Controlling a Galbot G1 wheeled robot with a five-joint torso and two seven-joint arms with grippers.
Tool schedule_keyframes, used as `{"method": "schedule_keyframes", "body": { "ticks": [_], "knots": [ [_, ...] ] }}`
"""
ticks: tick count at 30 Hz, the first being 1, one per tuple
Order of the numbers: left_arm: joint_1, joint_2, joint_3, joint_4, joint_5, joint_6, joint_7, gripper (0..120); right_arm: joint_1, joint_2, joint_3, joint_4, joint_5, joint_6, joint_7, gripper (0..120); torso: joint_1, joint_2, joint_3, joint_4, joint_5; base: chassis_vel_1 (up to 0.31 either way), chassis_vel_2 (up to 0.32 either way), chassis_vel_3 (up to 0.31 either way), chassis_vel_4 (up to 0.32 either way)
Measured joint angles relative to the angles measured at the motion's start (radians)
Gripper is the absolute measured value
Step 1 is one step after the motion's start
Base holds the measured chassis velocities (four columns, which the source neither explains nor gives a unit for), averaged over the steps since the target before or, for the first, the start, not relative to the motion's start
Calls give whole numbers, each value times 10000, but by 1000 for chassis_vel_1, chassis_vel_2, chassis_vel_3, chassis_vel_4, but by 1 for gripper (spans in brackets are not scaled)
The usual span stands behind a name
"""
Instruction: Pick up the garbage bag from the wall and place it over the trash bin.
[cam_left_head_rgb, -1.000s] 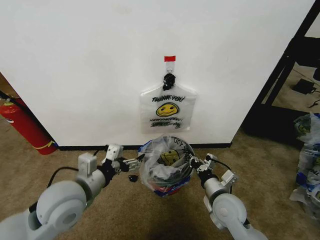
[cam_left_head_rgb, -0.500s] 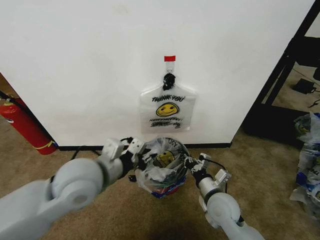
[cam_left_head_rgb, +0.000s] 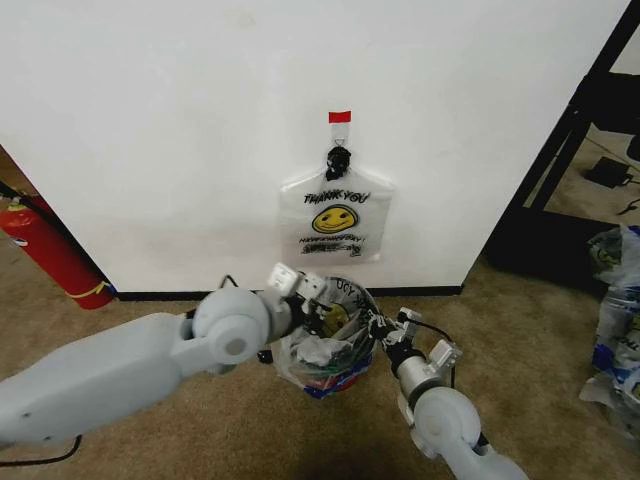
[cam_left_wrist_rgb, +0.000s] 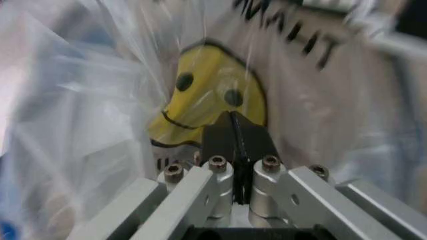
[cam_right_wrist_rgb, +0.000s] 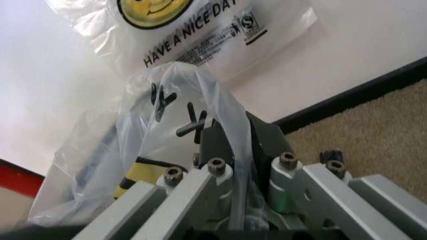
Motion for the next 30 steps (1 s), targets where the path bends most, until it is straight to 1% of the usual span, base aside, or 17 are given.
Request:
{"method": "schedule_keyframes", "body": {
  "ticks": [3,4,5,6,7,9,12,16,18,24,30],
  "knots": [
    [-238,-280,538,446,130,-6,-35,0,-55,-25,14,82,-5,3,0,2,0,0,-1,3,-2,0,0,0,0],
    [-238,-280,538,446,130,-6,-35,0,-55,-25,14,82,-5,3,0,2,0,0,-1,3,-2,0,0,0,0],
    [-392,-470,806,870,82,-8,-107,0,-78,-54,36,134,-14,4,-6,2,0,0,-1,4,1,0,0,0,0],
    [-465,-581,899,1133,-48,-10,-239,0,-82,-72,61,164,-15,5,-9,2,-1,0,-1,4,-3,0,0,0,0],
    [-465,-581,899,1133,-48,-10,-239,0,-82,-72,61,164,-15,5,-9,2,-1,0,-1,4,-3,0,0,0,0],
    [-651,-772,1099,1710,-345,-17,-437,0,-98,-142,87,252,-14,10,-15,2,0,0,-1,3,-1,0,0,0,0],
    [-760,-858,1319,1888,-389,-20,-459,0,-100,-163,53,295,-25,10,-16,2,-1,0,-1,4,-1,0,0,0,0],
    [-962,-1240,1926,2278,-382,-23,-543,0,-70,-147,-104,403,-226,10,-29,2,-1,0,-1,4,-1,0,0,0,0],
    [-992,-1311,2017,2343,-376,-24,-556,0,-70,-146,-125,425,-265,8,-35,2,-1,0,-1,4,-1,0,0,0,0],
    [-1300,-1612,2724,2749,-371,-26,-566,0,-157,-259,-196,544,-511,8,-148,2,-1,0,-1,3,-1,0,0,0,0],
    [-1346,-1882,3041,3097,-235,-26,-550,0,-201,-318,-214,677,-539,15,-219,2,-1,0,-1,5,-1,0,0,0,0]
  ]
}}
